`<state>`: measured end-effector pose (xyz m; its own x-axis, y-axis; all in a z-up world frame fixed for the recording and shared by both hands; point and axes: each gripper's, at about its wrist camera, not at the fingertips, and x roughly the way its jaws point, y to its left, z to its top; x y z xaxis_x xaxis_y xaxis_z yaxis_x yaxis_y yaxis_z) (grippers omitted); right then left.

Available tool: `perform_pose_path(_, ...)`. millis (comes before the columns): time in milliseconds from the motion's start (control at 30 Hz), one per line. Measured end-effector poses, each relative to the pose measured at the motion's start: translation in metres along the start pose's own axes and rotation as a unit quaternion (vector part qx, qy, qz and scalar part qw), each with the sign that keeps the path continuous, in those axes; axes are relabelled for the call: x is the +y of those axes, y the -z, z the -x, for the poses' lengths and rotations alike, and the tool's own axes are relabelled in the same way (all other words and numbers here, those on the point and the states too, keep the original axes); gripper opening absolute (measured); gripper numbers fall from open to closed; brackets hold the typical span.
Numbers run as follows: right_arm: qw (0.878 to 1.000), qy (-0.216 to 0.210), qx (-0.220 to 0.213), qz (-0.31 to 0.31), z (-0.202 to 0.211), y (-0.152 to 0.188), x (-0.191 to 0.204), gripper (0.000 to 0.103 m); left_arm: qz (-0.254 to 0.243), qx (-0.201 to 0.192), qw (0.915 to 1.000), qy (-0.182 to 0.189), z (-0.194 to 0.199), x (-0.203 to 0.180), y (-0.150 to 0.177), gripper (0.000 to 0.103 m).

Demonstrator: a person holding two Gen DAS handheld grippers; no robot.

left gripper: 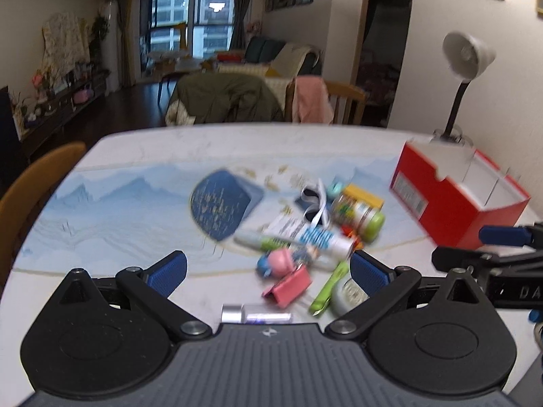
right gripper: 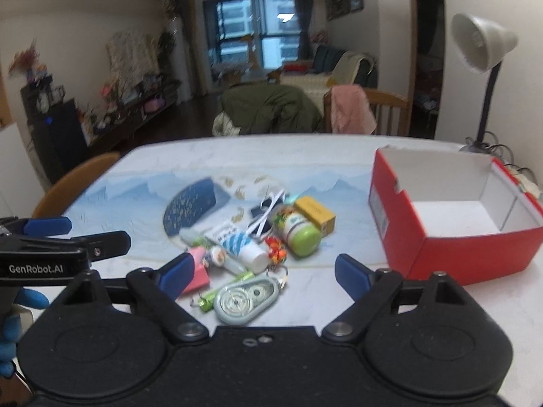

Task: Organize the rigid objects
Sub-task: 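Grasp the clear bead jar with left tool while right tool grasps the correction tape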

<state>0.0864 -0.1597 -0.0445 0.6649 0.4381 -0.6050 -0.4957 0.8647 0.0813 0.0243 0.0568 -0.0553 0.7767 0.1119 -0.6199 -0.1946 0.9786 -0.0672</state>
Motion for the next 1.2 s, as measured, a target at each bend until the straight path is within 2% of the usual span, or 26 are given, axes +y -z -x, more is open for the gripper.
perform_pose_path(100,1.000,-0.008,0.019,0.008,-0.018,0.002,-0.003,0.084,-0.003,0.025,0.9997,-0.006,-0.017,0.001,0.013,0.103)
perform_pose_path(233,0.998,-0.024,0.048,0.021,-0.037,0.007,-0.005,0.080,0.023,0.058,0.9978,-0.023,-0.035,0.010,0.025,0.102)
perform_pose_path(333,0.997,-0.036,0.062,0.039,-0.048,0.010,-0.003,0.080,0.038,0.069,0.9963,-0.033,-0.044,0.018,0.029,0.102)
perform_pose_path(567,0.991,-0.049,0.096,0.082,-0.078,0.017,0.006,0.081,0.028,0.095,0.9945,-0.034,-0.064,0.015,0.038,0.102)
perform_pose_path(900,0.984,-0.049,0.126,0.114,-0.114,0.025,0.012,0.082,0.013,0.108,0.9936,-0.031,-0.086,0.011,0.041,0.100)
perform_pose_path(1200,0.983,-0.062,0.158,0.066,-0.136,0.022,0.007,0.085,0.014,0.113,0.9932,-0.026,-0.092,0.015,0.043,0.089)
